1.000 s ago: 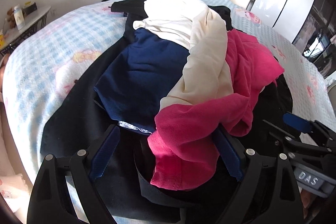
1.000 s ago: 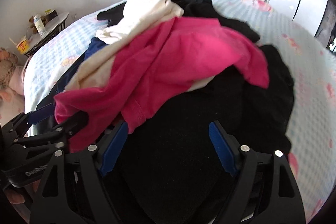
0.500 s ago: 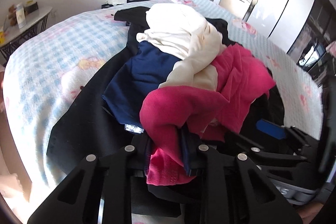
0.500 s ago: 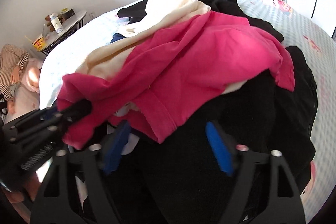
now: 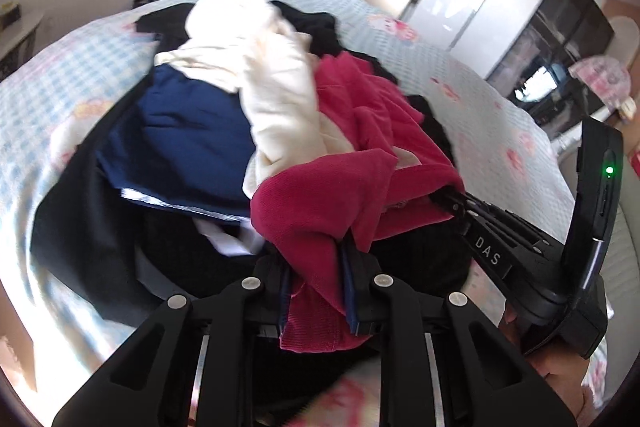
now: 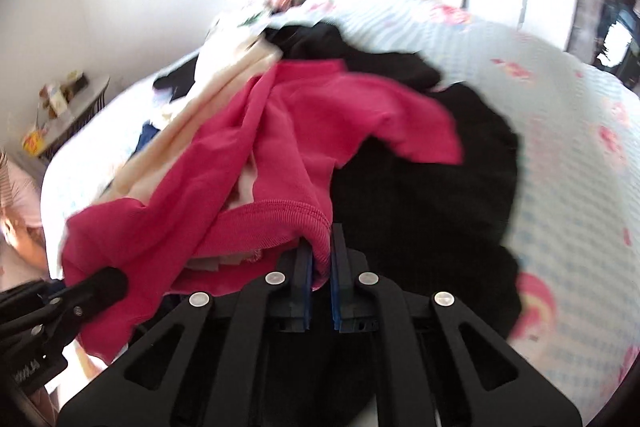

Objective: Fold clothes
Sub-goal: 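Grasp the pink and cream garment with both grippers, then lift the pink-trimmed cream shirt out of the heap with both grippers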

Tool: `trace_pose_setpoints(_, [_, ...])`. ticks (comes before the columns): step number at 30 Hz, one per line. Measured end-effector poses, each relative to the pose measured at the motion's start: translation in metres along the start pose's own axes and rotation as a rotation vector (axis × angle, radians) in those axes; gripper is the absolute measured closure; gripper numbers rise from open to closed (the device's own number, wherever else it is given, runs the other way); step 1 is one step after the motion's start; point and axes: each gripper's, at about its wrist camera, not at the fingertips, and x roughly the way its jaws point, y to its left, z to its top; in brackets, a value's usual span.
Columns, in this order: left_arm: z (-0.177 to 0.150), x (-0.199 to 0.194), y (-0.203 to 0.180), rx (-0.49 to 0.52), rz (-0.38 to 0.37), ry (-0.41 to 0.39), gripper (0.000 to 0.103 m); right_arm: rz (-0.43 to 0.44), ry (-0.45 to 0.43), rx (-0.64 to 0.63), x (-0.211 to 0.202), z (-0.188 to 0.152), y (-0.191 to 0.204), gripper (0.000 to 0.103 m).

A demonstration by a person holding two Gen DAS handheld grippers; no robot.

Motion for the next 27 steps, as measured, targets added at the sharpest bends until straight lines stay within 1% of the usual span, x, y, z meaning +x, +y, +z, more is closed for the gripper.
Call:
trace_pose_setpoints(2, [-0.007,-0.008,-0.031,0.058,-0.023,-0.006,0.082,-0.02,-0.03,0.024,-0.026,-0.005,-0.023,0.098])
trace_pose_setpoints(5, [-0.024,-0.011,-0.073,0.114,-0.081,0.017,0.082,-0.062,-0.075,0.053,-0.069,-0.014,-0.062,0.098])
trace_pose_setpoints(8, [-0.041,-0.015,-0.114,0.17,-0.139,0.041,0.082,-0.126,-0.112,0.081,-0.109,-0.034,-0.1,0.099])
trace_pose_setpoints(11, [-0.067,-0.007,-0.157,0.236,-0.126,0.079,0.082,-0.204,-0.142,0.123,-0.145,-0.053,-0.138,0.102])
trace_pose_setpoints(12, [-0.072,-0.004,-0.166,0.239,-0.131,0.088,0.082,-0.231,-0.152,0.137,-0.157,-0.059,-0.151,0.102])
trace_pose_setpoints(13, [-0.078,-0.001,-0.175,0.24,-0.136,0.098,0.082,-0.241,-0.151,0.153,-0.167,-0.066,-0.165,0.102])
trace_pose_setpoints(16, [-0.098,0.002,-0.2,0.246,-0.156,0.111,0.083,-0.228,-0.119,0.203,-0.191,-0.09,-0.204,0.102])
trace_pose_setpoints(17, [-0.106,0.0,-0.207,0.25,-0.163,0.112,0.083,-0.221,-0.107,0.209,-0.195,-0.097,-0.21,0.102])
trace_pose_setpoints(20, [-0.131,-0.007,-0.226,0.261,-0.176,0.122,0.083,-0.192,-0.07,0.201,-0.198,-0.118,-0.21,0.101])
trace_pose_setpoints(22, [-0.144,-0.012,-0.227,0.28,-0.169,0.129,0.083,-0.139,-0.046,0.218,-0.196,-0.129,-0.208,0.101])
trace_pose_setpoints(24, [-0.156,-0.02,-0.22,0.249,-0.194,0.153,0.084,-0.1,-0.025,0.219,-0.191,-0.136,-0.203,0.101])
trace_pose_setpoints(26, [-0.163,-0.037,-0.201,0.19,-0.221,0.141,0.084,-0.072,-0.003,0.21,-0.185,-0.143,-0.196,0.1])
trace_pose_setpoints(27, [-0.164,-0.046,-0.19,0.157,-0.226,0.121,0.084,-0.066,0.009,0.201,-0.181,-0.146,-0.191,0.098])
